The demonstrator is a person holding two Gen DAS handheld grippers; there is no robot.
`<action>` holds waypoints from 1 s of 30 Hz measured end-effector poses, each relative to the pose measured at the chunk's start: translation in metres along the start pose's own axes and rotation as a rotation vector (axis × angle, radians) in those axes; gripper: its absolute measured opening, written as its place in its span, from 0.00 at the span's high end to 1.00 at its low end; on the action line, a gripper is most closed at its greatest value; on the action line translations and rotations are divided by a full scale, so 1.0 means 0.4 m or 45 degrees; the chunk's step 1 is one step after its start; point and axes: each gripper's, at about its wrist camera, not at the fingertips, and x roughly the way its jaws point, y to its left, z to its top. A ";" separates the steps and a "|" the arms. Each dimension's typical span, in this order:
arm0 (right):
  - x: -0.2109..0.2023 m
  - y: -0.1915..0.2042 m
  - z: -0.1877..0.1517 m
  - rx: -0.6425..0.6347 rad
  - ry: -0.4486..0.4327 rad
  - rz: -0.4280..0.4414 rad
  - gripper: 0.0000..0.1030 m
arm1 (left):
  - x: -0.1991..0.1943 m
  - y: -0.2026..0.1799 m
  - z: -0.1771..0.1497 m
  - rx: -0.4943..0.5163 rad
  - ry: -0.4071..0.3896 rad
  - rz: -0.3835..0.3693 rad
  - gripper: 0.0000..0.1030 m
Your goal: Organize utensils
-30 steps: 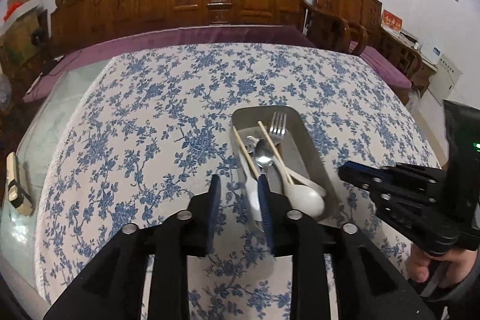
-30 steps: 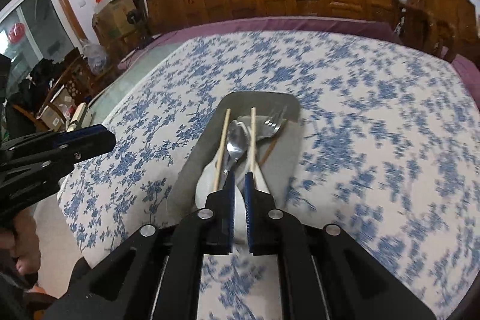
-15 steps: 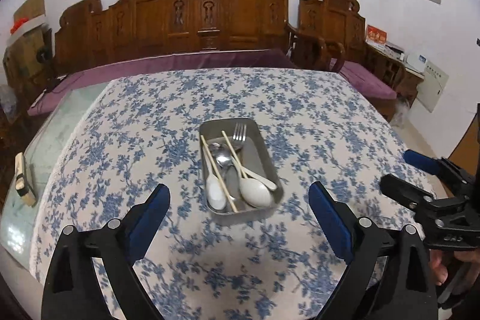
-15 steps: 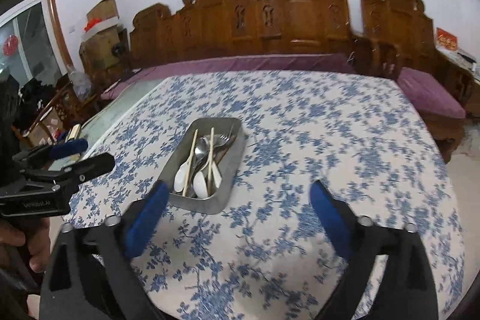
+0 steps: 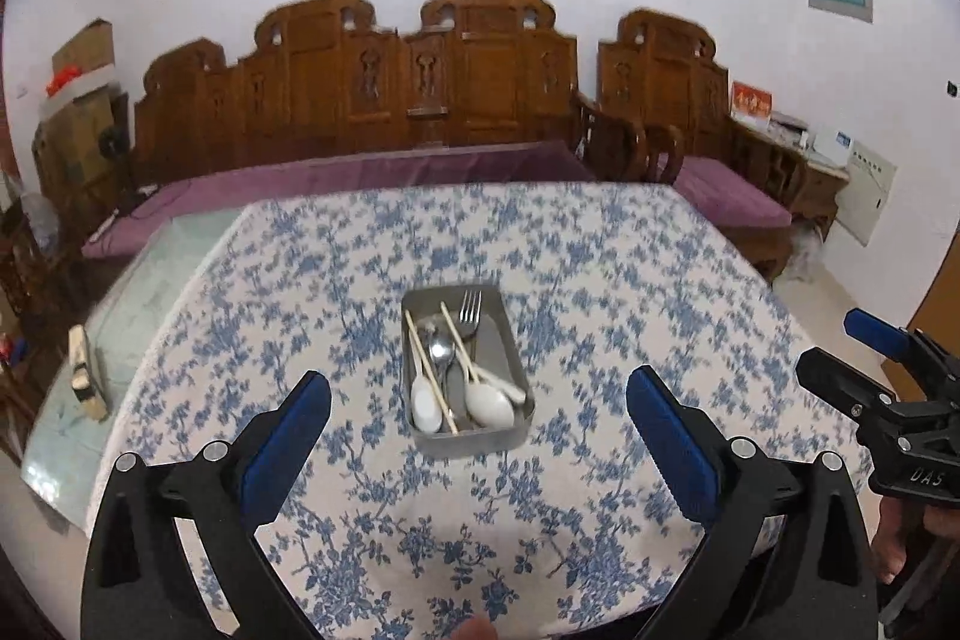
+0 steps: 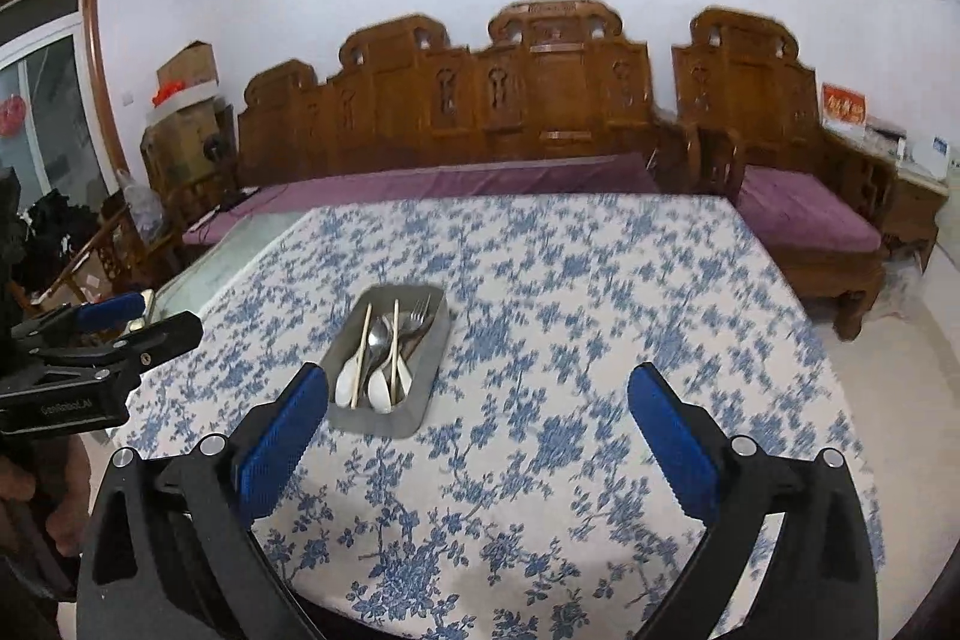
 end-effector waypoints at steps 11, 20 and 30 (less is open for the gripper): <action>-0.185 0.030 0.089 -0.054 -0.210 -0.022 0.02 | -0.144 -0.035 0.059 -0.012 -0.148 0.003 0.07; -0.245 0.040 0.109 -0.057 -0.274 -0.014 0.02 | -0.199 -0.037 0.059 -0.013 -0.209 0.040 0.07; -0.249 0.040 0.107 -0.050 -0.273 -0.021 0.02 | -0.204 -0.027 0.058 -0.027 -0.212 0.041 0.07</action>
